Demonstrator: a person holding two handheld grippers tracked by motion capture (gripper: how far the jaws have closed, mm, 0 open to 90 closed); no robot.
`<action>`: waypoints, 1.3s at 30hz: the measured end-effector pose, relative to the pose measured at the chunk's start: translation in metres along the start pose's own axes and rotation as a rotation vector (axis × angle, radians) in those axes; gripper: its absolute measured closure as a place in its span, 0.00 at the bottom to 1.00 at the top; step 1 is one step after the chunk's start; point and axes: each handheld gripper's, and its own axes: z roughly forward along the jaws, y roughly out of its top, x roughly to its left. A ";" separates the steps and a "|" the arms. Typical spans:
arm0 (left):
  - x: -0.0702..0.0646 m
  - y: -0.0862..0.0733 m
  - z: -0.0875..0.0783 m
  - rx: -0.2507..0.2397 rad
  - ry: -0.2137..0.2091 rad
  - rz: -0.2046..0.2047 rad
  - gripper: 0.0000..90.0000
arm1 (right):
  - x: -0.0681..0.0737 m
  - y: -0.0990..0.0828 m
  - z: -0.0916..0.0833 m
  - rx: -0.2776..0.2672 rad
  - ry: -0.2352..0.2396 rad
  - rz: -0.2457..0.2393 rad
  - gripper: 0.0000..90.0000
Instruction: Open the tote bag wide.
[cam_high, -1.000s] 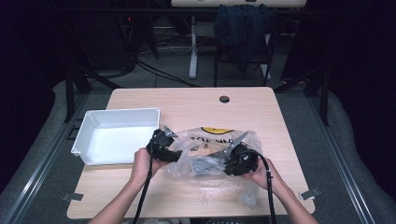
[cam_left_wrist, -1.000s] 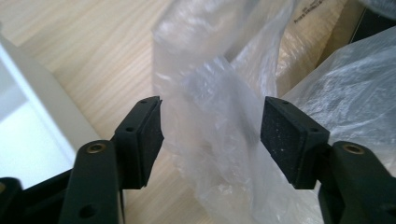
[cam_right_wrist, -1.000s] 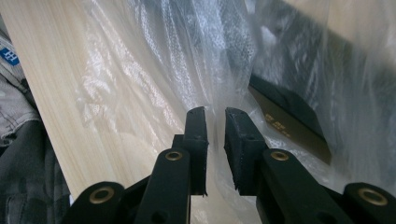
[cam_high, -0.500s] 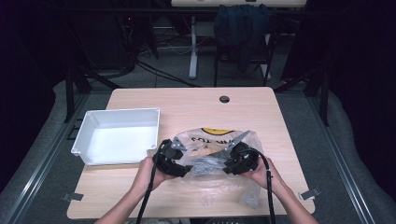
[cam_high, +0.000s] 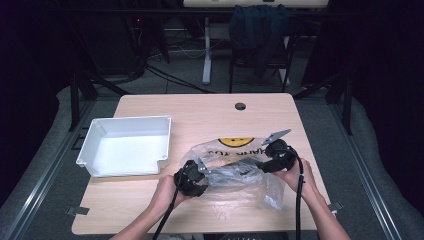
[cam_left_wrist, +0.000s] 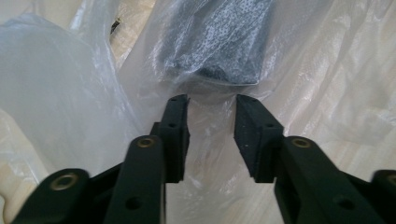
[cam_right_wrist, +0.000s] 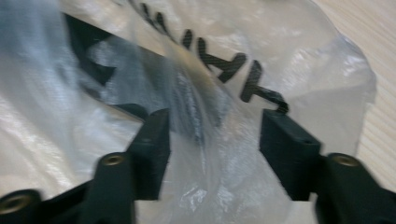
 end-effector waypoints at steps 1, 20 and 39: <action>0.000 0.000 0.002 -0.004 0.003 -0.001 0.76 | -0.004 -0.001 0.002 0.002 0.013 0.013 0.59; 0.009 -0.006 0.015 0.052 0.014 0.045 1.00 | -0.044 -0.018 0.035 0.018 0.024 0.227 1.00; 0.019 -0.005 -0.043 -0.104 -0.022 -0.030 0.55 | -0.031 -0.021 0.047 0.119 0.066 0.224 1.00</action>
